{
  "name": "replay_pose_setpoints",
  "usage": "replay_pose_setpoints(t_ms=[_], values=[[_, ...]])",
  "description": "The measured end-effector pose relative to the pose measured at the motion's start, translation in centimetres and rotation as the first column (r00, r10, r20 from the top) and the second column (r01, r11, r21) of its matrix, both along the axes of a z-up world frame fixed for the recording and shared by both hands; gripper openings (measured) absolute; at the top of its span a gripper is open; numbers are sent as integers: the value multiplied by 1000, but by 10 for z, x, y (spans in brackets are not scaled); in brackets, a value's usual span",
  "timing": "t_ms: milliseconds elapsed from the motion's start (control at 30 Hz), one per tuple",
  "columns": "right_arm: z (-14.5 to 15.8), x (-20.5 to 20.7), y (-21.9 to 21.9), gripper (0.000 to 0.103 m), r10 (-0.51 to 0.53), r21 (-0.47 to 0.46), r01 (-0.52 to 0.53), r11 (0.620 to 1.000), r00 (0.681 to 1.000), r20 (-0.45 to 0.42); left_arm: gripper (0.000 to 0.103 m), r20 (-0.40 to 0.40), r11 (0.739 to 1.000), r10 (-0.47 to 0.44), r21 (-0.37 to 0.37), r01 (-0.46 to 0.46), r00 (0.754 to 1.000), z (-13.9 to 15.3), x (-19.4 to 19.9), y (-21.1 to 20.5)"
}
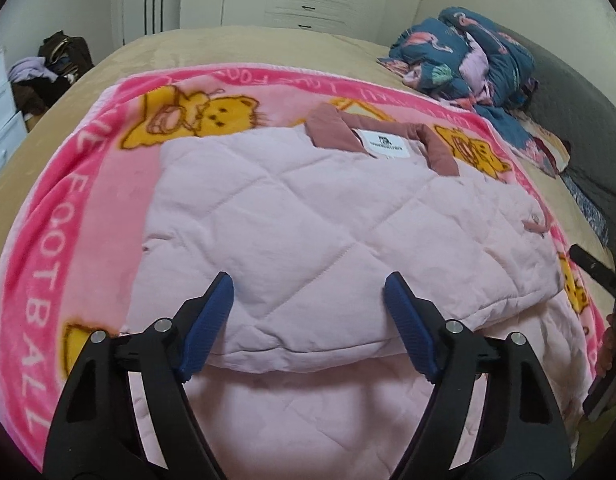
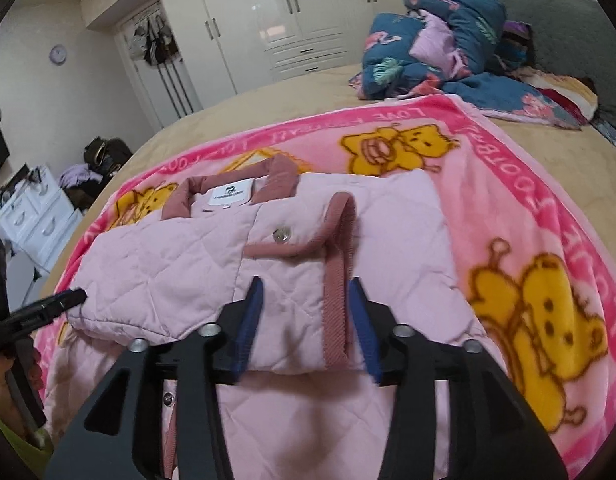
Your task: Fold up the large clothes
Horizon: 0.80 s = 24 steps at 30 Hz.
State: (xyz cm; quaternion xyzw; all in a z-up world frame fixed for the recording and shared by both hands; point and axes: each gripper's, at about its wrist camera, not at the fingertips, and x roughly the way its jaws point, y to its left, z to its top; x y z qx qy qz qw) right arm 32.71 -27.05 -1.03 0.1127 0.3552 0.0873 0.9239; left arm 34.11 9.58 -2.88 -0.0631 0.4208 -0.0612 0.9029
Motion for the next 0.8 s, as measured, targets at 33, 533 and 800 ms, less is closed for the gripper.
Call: replay_pose_setpoints(t_ms=[33, 533, 800], values=[[0, -3, -3, 54, -25, -2, 25, 1000, 1000, 0, 71, -5, 1000, -3, -2, 3, 1000, -2, 0, -1], [35, 12, 78, 63, 206, -90, -202, 975, 977, 44, 72, -84, 1000, 16, 1, -16, 996, -35, 7, -7], [-8, 61, 130, 66, 284, -170, -305, 937, 949, -136, 72, -90, 1000, 13, -6, -13, 996, -35, 9, -6]])
